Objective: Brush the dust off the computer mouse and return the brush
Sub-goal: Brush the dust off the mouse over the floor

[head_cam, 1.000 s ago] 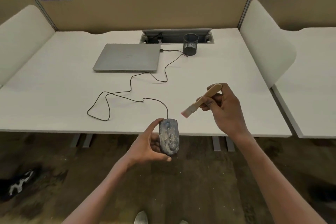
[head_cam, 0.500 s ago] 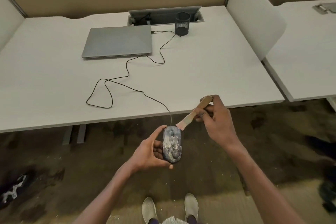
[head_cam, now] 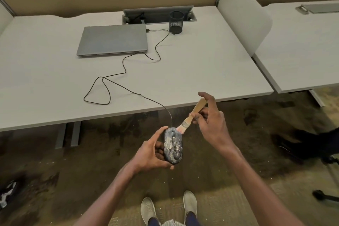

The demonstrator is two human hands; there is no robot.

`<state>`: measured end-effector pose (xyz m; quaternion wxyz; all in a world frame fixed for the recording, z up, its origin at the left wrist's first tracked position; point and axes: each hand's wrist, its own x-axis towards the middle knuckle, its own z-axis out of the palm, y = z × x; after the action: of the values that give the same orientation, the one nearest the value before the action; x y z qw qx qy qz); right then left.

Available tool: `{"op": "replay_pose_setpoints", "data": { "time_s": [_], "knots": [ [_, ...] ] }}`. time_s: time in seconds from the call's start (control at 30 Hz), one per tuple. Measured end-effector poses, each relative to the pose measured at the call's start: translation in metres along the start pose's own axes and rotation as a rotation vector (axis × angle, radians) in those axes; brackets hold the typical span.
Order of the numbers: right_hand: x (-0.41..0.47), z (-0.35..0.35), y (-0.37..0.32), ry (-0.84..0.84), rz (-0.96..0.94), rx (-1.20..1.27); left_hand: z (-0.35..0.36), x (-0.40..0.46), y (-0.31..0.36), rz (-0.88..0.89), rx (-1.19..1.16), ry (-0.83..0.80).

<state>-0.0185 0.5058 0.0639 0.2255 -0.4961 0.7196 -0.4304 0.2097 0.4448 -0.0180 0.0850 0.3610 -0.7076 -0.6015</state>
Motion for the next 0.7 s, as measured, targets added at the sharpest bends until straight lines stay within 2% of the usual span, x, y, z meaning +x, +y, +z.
{"op": "replay_pose_setpoints", "data": {
  "time_s": [0.23,0.53,0.7],
  "knots": [
    [0.006,-0.003,-0.002,0.017,-0.002,0.004,-0.002,0.0,0.006,0.013,-0.002,0.014],
    [0.016,0.0,-0.004,-0.064,-0.015,-0.035,-0.002,0.006,0.01,0.016,-0.025,0.009],
    [0.016,-0.003,-0.003,0.0,-0.057,-0.099,-0.004,0.006,0.009,0.018,-0.016,0.018]
  ]
}}
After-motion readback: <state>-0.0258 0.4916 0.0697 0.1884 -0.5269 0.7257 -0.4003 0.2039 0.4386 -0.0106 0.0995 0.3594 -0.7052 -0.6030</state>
